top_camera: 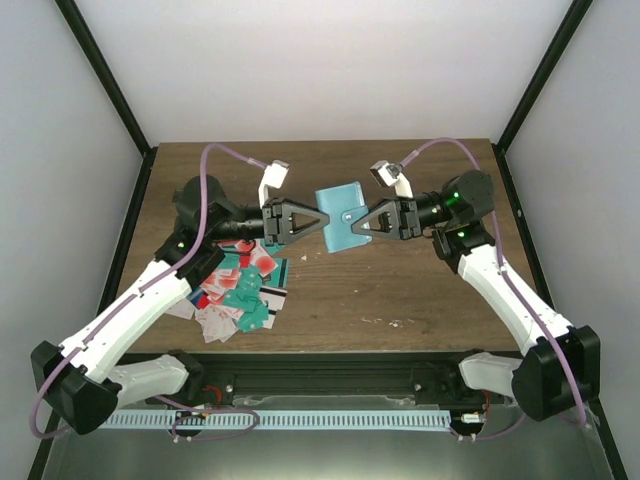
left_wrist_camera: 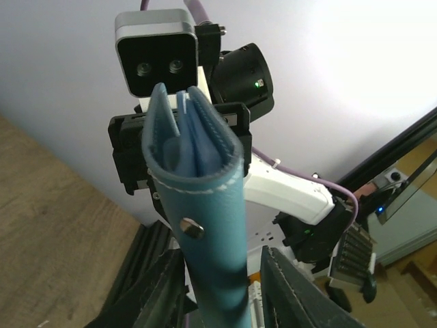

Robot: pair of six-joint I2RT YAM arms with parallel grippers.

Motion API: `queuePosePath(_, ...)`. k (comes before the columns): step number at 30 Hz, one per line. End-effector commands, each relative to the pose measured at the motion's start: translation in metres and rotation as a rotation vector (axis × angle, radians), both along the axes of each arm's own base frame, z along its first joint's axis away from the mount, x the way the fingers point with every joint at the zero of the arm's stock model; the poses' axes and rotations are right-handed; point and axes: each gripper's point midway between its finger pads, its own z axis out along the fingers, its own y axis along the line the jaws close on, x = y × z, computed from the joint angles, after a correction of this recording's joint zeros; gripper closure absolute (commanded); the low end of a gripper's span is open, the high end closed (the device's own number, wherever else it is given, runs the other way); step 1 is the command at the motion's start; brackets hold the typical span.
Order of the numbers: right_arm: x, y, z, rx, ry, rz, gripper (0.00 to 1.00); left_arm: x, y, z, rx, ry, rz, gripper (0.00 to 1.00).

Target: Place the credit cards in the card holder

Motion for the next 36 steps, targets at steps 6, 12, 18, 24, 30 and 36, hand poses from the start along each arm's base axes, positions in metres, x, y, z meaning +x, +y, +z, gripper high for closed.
queuePosePath(6,-0.015,0.004,0.018,0.023,-0.082,0.056,0.99,-0.001,-0.015,0.005,-0.050,-0.036,-0.027,0.82)
queuePosePath(12,0.007,0.008,0.016,0.007,-0.072,-0.033,0.32,0.016,-0.017,0.000,0.005,-0.018,0.065,0.96)
queuePosePath(18,0.041,0.003,-0.014,-0.189,-0.050,-0.340,0.02,0.042,-0.007,-0.018,0.135,0.017,0.248,0.96)
queuePosePath(24,0.068,-0.017,-0.029,-0.334,-0.089,-0.599,0.00,0.056,-0.003,-0.035,0.242,0.016,0.321,0.96)
queuePosePath(30,0.076,-0.020,-0.027,-0.410,-0.129,-0.678,0.01,0.059,-0.003,-0.040,0.286,0.020,0.325,0.96)
queuePosePath(36,0.070,-0.002,-0.022,-0.417,-0.157,-0.639,0.04,0.062,-0.003,-0.045,0.318,0.034,0.337,0.96)
